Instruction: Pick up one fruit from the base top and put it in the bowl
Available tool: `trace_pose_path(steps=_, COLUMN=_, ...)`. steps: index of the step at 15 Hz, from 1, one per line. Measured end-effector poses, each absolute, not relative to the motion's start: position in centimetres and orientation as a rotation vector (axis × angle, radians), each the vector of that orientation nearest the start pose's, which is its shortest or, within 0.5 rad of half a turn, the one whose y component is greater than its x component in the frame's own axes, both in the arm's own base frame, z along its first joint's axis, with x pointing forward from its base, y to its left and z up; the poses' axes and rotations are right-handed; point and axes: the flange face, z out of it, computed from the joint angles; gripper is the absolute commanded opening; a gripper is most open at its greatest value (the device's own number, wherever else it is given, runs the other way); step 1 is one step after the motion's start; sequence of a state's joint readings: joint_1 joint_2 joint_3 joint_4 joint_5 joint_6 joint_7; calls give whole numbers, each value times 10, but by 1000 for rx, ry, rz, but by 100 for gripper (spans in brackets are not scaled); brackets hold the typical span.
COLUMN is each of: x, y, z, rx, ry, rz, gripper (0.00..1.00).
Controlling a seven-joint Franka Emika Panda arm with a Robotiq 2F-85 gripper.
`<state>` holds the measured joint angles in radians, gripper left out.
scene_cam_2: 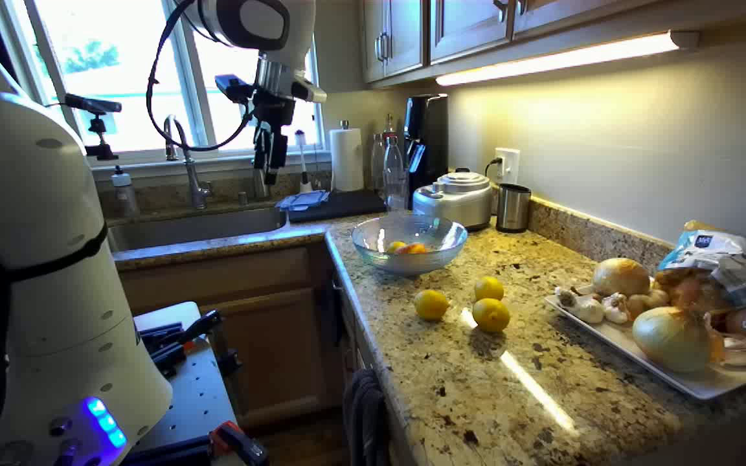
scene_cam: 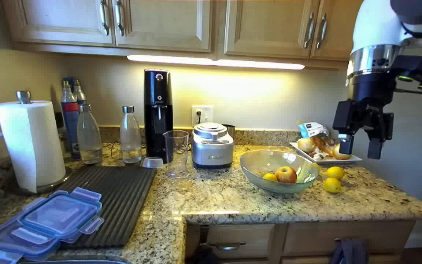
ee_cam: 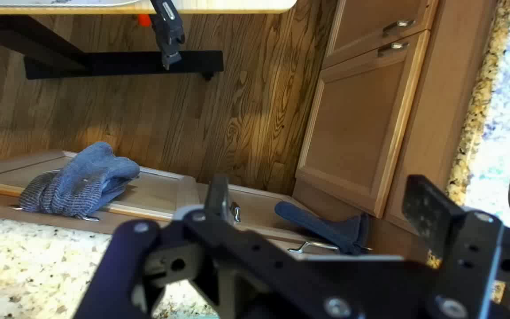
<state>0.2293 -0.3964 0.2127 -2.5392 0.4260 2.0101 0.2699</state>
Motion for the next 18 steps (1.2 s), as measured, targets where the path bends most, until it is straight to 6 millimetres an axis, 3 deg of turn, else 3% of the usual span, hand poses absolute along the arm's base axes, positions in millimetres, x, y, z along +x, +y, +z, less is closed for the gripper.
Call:
trace_pose_path(steps=10, x=354, y=187, z=398, rx=-2895, ry=106, rz=318, gripper=100)
trace_pose_path(steps=13, x=370, y=166, z=393, rx=-2893, ry=193, rz=278, gripper=100)
trace_pose_path(steps=18, x=412, y=110, z=370, rx=-3003, ry=363, rz=95, gripper=100)
